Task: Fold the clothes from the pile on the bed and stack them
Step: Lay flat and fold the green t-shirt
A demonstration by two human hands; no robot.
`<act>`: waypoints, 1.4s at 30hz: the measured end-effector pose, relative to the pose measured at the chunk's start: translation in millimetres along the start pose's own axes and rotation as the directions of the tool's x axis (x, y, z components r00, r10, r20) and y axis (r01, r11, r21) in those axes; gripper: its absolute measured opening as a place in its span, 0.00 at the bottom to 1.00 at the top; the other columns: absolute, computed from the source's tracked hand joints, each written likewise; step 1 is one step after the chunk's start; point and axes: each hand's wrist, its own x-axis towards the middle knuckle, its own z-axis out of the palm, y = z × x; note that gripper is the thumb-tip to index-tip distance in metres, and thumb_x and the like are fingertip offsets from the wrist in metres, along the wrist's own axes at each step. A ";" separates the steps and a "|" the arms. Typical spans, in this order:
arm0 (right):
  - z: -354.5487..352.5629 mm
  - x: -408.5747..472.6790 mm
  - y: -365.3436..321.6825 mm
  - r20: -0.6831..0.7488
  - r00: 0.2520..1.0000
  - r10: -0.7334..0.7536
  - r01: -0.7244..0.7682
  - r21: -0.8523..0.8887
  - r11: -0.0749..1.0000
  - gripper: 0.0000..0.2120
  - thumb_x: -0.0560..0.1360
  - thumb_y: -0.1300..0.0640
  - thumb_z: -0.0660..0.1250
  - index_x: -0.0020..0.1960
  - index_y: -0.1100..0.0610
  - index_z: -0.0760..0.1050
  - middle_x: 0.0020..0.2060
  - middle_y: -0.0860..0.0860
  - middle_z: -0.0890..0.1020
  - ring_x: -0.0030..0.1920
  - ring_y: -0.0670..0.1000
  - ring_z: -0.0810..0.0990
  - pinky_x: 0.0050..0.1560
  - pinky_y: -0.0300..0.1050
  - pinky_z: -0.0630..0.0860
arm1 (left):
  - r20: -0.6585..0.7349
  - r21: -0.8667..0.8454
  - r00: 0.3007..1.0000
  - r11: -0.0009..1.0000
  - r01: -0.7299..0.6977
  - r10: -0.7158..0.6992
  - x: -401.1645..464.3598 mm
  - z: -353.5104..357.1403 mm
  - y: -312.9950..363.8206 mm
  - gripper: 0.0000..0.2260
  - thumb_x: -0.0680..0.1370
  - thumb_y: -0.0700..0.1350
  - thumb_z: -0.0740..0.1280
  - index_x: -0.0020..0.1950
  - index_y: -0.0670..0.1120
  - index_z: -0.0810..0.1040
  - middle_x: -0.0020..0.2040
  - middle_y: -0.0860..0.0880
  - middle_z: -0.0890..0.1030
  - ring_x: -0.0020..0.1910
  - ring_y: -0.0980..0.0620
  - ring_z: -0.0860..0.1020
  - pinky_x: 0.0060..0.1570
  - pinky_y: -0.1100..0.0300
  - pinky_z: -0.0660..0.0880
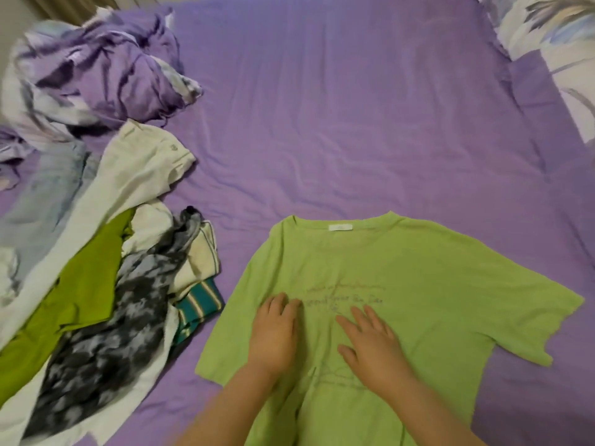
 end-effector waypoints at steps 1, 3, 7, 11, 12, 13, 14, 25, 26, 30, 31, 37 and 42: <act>4.5 5.4 -13.1 0.011 1.000 -0.027 0.027 -0.007 1.000 0.27 0.80 0.43 0.53 0.77 0.43 0.50 0.78 0.48 0.49 0.77 0.53 0.42 0.75 0.52 0.46 | -0.011 0.005 1.000 1.000 0.021 -0.021 -2.0 -3.6 -14.9 0.20 0.82 0.48 0.51 0.75 0.53 0.62 0.74 0.49 0.62 0.73 0.49 0.59 0.71 0.57 0.54; 11.8 17.0 -39.1 0.020 0.998 -0.068 0.068 -0.020 0.997 0.28 0.80 0.42 0.53 0.77 0.43 0.50 0.78 0.48 0.50 0.78 0.52 0.43 0.75 0.52 0.47 | -0.023 0.025 0.997 0.997 0.072 -0.071 -4.8 -10.1 -45.3 0.20 0.82 0.48 0.52 0.75 0.54 0.61 0.75 0.48 0.60 0.75 0.48 0.57 0.73 0.53 0.52; 16.1 46.6 -97.9 -0.032 0.983 -0.182 0.181 -0.013 0.983 0.29 0.79 0.40 0.53 0.77 0.43 0.49 0.78 0.47 0.51 0.78 0.50 0.45 0.74 0.49 0.50 | -0.079 0.082 0.989 0.988 0.129 -0.123 -5.5 -26.8 -104.1 0.20 0.83 0.49 0.52 0.75 0.52 0.62 0.76 0.49 0.60 0.77 0.48 0.53 0.74 0.45 0.47; 18.8 77.4 -159.5 -0.101 0.953 -0.287 0.287 -0.014 0.958 0.30 0.80 0.42 0.55 0.78 0.45 0.47 0.78 0.49 0.49 0.78 0.51 0.46 0.74 0.46 0.52 | -0.240 0.051 0.961 0.987 0.152 -0.136 -7.8 -54.1 -147.0 0.14 0.80 0.49 0.61 0.65 0.49 0.76 0.68 0.47 0.73 0.72 0.44 0.64 0.72 0.40 0.55; 20.2 84.1 -173.5 -0.109 0.947 -0.304 0.304 -0.016 0.953 0.32 0.79 0.42 0.56 0.78 0.45 0.46 0.78 0.49 0.48 0.78 0.51 0.45 0.74 0.46 0.52 | -0.283 0.049 0.948 0.985 0.165 -0.145 -9.1 -58.7 -157.0 0.13 0.78 0.49 0.65 0.62 0.49 0.78 0.66 0.46 0.75 0.71 0.42 0.67 0.71 0.37 0.57; 21.7 90.7 -186.4 -0.110 0.942 -0.317 0.317 -0.017 0.948 0.33 0.79 0.41 0.57 0.78 0.44 0.44 0.78 0.49 0.45 0.78 0.52 0.43 0.75 0.47 0.51 | -0.318 0.062 0.936 0.982 0.180 -0.152 -9.4 -61.4 -168.0 0.14 0.76 0.49 0.68 0.61 0.49 0.79 0.66 0.45 0.76 0.70 0.40 0.69 0.69 0.34 0.58; 23.1 97.7 -198.2 -0.107 0.938 -0.331 0.331 -0.020 0.944 0.36 0.78 0.40 0.58 0.78 0.43 0.41 0.78 0.50 0.42 0.78 0.53 0.41 0.75 0.48 0.51 | -0.335 0.082 0.929 0.978 0.194 -0.156 -9.9 -63.0 -179.8 0.15 0.76 0.50 0.70 0.62 0.50 0.80 0.67 0.43 0.75 0.70 0.38 0.69 0.68 0.32 0.59; 70.6 163.2 -276.1 -0.095 0.926 -0.364 0.366 0.001 0.931 0.54 0.60 0.19 0.48 0.72 0.43 0.25 0.71 0.51 0.25 0.70 0.51 0.21 0.74 0.55 0.38 | -0.249 0.171 0.956 0.965 0.199 -0.153 -5.6 -23.8 -286.3 0.26 0.79 0.63 0.49 0.71 0.55 0.71 0.75 0.46 0.64 0.71 0.37 0.67 0.64 0.29 0.60; 72.4 168.5 -282.3 -0.101 0.925 -0.367 0.369 0.000 0.930 0.54 0.59 0.19 0.48 0.71 0.43 0.24 0.72 0.52 0.26 0.69 0.50 0.19 0.74 0.54 0.38 | -0.270 0.162 0.952 0.968 0.193 -0.145 -3.2 -22.4 -291.3 0.26 0.79 0.63 0.49 0.71 0.55 0.71 0.75 0.46 0.64 0.71 0.37 0.67 0.64 0.29 0.61; 72.9 192.7 -312.0 -0.089 0.900 -0.426 0.430 0.029 0.903 0.55 0.62 0.25 0.59 0.70 0.44 0.25 0.73 0.54 0.30 0.68 0.52 0.20 0.74 0.53 0.41 | -0.309 0.137 0.941 0.973 0.187 -0.137 3.3 -25.0 -314.6 0.26 0.79 0.63 0.48 0.72 0.56 0.69 0.75 0.47 0.65 0.70 0.39 0.69 0.64 0.32 0.63; 72.9 199.3 -319.3 -0.105 0.894 -0.436 0.442 0.037 0.896 0.55 0.63 0.27 0.62 0.70 0.44 0.26 0.72 0.53 0.29 0.68 0.52 0.21 0.74 0.52 0.41 | -0.310 0.120 0.938 0.973 0.198 -0.153 6.0 -27.7 -321.5 0.26 0.79 0.63 0.48 0.72 0.56 0.69 0.75 0.47 0.66 0.70 0.40 0.69 0.64 0.33 0.63; 70.8 229.0 -345.2 -0.168 0.863 -0.476 0.492 0.068 0.868 0.56 0.64 0.31 0.68 0.70 0.39 0.27 0.70 0.47 0.29 0.66 0.46 0.18 0.72 0.50 0.42 | -0.264 0.038 0.938 0.970 0.241 -0.223 24.1 -32.4 -360.2 0.32 0.76 0.68 0.39 0.76 0.58 0.59 0.78 0.49 0.56 0.76 0.43 0.58 0.69 0.37 0.53; 66.1 213.2 -341.0 -0.198 0.891 -0.409 0.438 0.130 0.890 0.46 0.70 0.42 0.72 0.73 0.38 0.41 0.77 0.55 0.48 0.77 0.55 0.41 0.74 0.51 0.47 | -0.289 0.049 0.939 0.977 0.207 -0.185 11.1 -33.5 -341.5 0.28 0.79 0.63 0.45 0.74 0.53 0.65 0.76 0.46 0.63 0.73 0.40 0.64 0.67 0.34 0.61</act>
